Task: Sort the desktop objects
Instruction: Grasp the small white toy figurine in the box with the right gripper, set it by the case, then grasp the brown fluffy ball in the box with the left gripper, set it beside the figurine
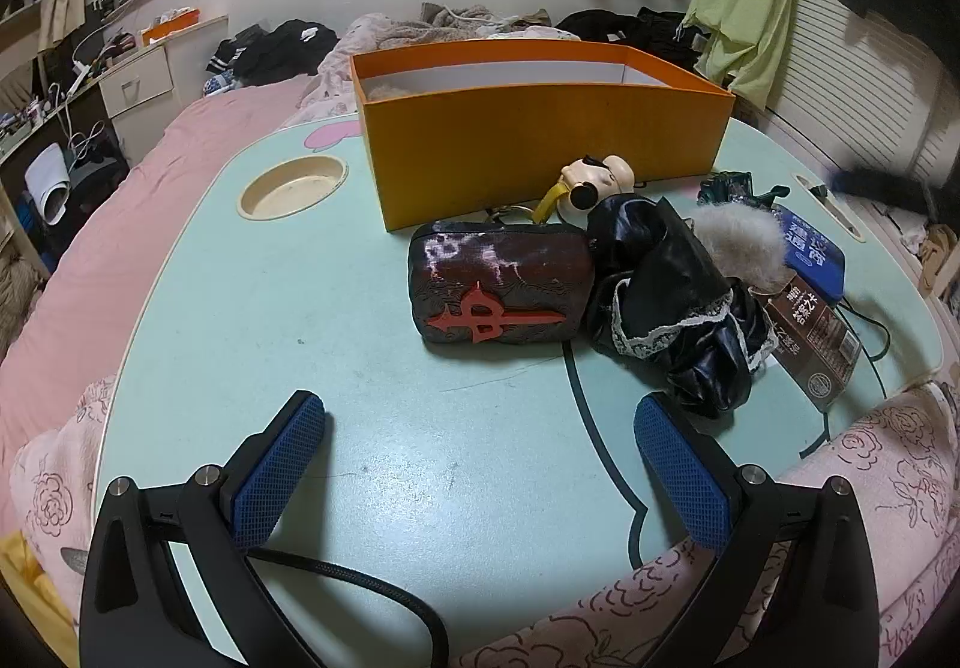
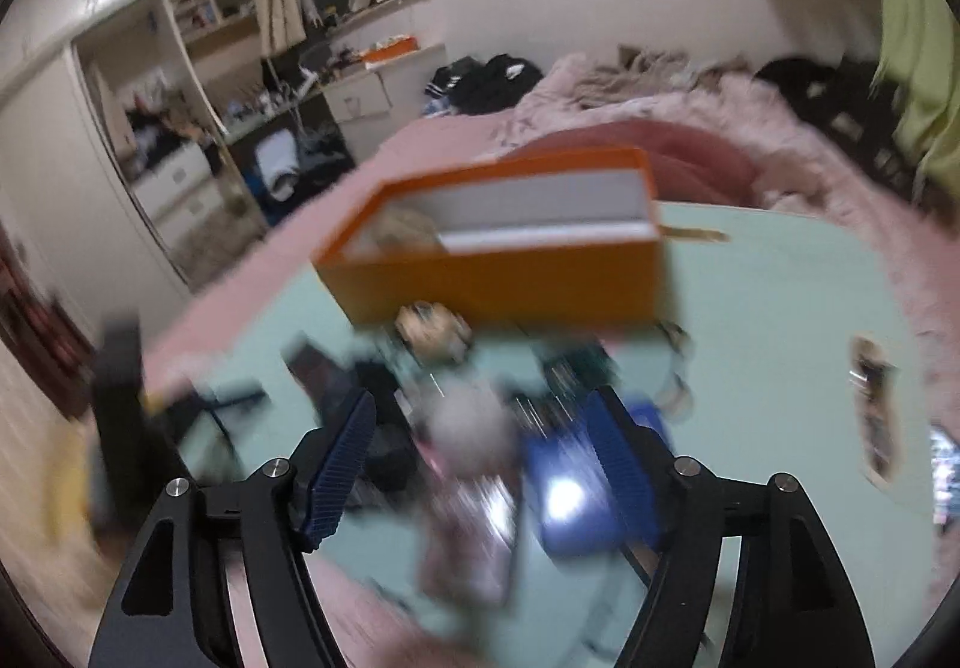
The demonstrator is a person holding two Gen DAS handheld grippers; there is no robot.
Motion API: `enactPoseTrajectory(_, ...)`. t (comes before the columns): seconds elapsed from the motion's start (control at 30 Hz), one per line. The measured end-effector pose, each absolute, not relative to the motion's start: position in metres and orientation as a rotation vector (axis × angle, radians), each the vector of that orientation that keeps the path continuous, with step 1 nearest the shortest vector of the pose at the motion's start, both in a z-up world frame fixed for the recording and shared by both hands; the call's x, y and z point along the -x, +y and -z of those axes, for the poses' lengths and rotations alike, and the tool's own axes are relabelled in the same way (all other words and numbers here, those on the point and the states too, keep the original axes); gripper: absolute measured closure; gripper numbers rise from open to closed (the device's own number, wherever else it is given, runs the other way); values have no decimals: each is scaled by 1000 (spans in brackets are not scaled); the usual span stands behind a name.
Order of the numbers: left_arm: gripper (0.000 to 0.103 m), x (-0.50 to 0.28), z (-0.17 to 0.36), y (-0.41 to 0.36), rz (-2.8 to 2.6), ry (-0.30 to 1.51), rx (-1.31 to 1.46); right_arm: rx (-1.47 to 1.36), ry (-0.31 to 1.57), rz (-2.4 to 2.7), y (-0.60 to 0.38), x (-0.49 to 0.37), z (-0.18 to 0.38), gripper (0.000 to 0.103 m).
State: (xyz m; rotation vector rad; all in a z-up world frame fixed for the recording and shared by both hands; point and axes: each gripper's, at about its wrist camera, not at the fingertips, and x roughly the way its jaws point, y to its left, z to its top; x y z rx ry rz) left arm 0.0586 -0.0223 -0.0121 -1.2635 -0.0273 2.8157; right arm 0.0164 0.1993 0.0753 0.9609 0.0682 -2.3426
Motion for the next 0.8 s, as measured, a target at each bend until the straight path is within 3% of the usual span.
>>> enactPoseTrajectory(0.23,0,-60,11,-21,-2818,-28,1264,-1005,187,2460,221,-49,-30,30)
enactPoseTrajectory(0.3,0,-59,12,-21,-2819,-26,1266,-948,298,2518,215,-53,-20,18)
enactPoseTrajectory(0.4,0,-61,11,-19,-2821,-24,1264,-961,269,2513,218,-47,-17,12)
enactPoseTrajectory(0.8,0,-62,10,-17,-2821,-24,1267,-952,265,2512,222,-43,-15,9)
